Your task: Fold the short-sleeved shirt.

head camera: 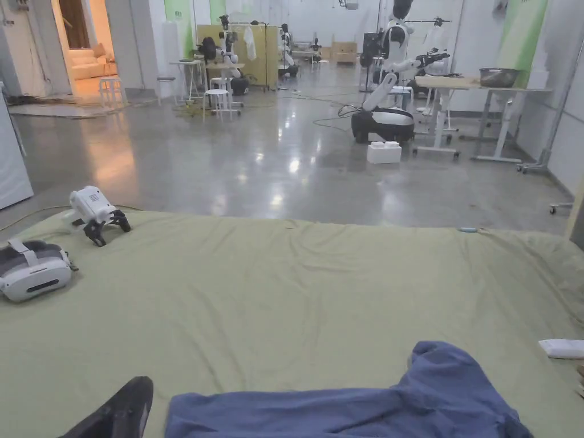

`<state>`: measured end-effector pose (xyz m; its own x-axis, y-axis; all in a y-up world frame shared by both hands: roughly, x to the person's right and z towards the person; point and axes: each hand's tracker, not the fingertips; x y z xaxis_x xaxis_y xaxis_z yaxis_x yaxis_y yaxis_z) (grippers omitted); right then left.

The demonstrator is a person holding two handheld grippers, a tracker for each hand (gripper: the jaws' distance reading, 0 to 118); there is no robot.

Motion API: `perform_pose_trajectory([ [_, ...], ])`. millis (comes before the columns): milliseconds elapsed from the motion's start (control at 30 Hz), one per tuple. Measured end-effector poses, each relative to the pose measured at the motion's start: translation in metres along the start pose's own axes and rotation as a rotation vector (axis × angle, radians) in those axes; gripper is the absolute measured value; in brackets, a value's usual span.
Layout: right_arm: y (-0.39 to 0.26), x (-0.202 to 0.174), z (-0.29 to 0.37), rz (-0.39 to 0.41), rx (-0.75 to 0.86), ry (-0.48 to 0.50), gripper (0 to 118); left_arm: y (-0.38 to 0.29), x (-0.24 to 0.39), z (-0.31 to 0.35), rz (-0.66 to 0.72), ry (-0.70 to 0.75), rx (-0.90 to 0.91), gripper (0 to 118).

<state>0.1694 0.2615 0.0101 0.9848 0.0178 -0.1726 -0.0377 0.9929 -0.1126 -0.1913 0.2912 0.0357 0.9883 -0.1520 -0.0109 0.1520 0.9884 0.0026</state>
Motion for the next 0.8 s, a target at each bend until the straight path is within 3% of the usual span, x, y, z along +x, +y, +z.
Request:
perform_pose_trajectory([
  [167,-0.004,0.004,-0.006,-0.034,0.011,-0.021,0,-0.005,-0.010,-0.003,0.118,-0.028,-0.067,0],
  [233,-0.005,0.009,-0.011,-0.056,-0.019,-0.010,0,-0.022,-0.026,-0.032,0.215,-0.035,-0.218,0],
  [333,-0.018,0.016,-0.017,-0.089,-0.051,-0.009,0,-0.095,-0.052,-0.079,0.365,-0.024,-0.414,37],
  [367,-0.021,0.016,-0.019,-0.093,-0.067,-0.010,0,-0.119,-0.056,-0.093,0.390,0.007,-0.456,41],
  [533,-0.040,0.027,-0.025,-0.125,-0.150,-0.027,0,-0.228,-0.060,-0.161,0.418,0.001,-0.734,45],
  [800,-0.052,0.046,-0.030,-0.137,-0.228,-0.086,0,-0.276,-0.049,-0.208,0.359,0.019,-0.829,41],
])
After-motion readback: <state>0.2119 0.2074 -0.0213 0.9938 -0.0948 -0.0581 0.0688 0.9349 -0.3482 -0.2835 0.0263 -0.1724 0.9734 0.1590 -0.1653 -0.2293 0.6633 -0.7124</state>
